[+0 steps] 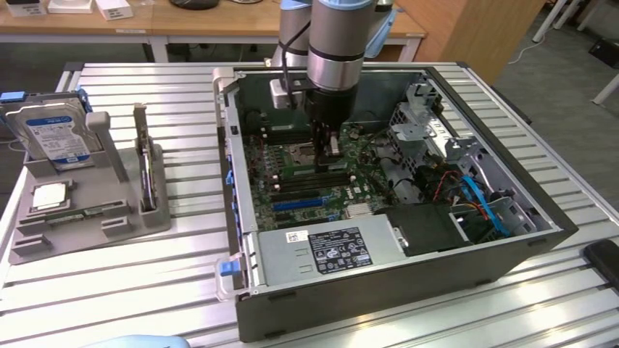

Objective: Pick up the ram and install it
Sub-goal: 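Insert the ram into the slot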

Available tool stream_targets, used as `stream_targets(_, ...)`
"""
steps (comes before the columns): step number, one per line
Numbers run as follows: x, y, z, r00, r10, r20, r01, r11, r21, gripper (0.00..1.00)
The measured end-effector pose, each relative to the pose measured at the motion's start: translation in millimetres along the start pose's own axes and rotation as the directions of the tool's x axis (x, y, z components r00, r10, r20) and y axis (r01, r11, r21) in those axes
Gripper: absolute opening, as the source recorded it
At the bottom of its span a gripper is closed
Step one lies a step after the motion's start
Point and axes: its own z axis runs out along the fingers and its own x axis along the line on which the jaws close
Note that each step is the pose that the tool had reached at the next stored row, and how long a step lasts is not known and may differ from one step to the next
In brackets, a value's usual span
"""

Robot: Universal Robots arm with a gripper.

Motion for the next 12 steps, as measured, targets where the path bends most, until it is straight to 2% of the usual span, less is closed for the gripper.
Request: stream_targets(12,0.4,0.2,5.5,1.0000,0.000,0.0000,0.000,1.0000,0.0000,0.14)
